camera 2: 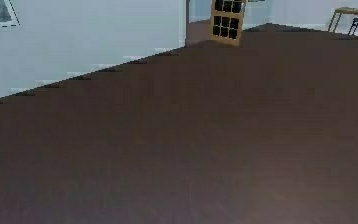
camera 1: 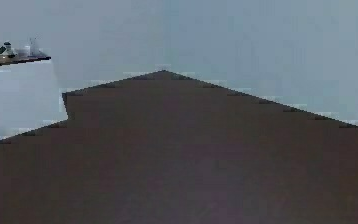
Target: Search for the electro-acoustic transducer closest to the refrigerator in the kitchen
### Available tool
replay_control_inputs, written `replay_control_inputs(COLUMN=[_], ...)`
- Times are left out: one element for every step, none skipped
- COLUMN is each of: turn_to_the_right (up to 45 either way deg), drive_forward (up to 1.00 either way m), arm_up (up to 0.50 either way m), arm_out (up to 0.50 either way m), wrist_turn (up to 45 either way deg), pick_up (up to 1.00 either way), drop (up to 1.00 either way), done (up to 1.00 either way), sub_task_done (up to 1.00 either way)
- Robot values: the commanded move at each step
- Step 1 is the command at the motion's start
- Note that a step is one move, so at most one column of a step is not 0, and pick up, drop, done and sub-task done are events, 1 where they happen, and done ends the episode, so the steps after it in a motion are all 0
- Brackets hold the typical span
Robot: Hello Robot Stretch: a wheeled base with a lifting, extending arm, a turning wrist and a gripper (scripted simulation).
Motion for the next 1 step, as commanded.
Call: replay_control_inputs(turn_to_the_right=[45.0], drive_forward=[0.00], arm_up=[0.00], arm_out=[0.00], wrist_turn=[0.0], pick_up=[0.00], drop=[0.00], done=[0.00], sub_task_done=[0.00])
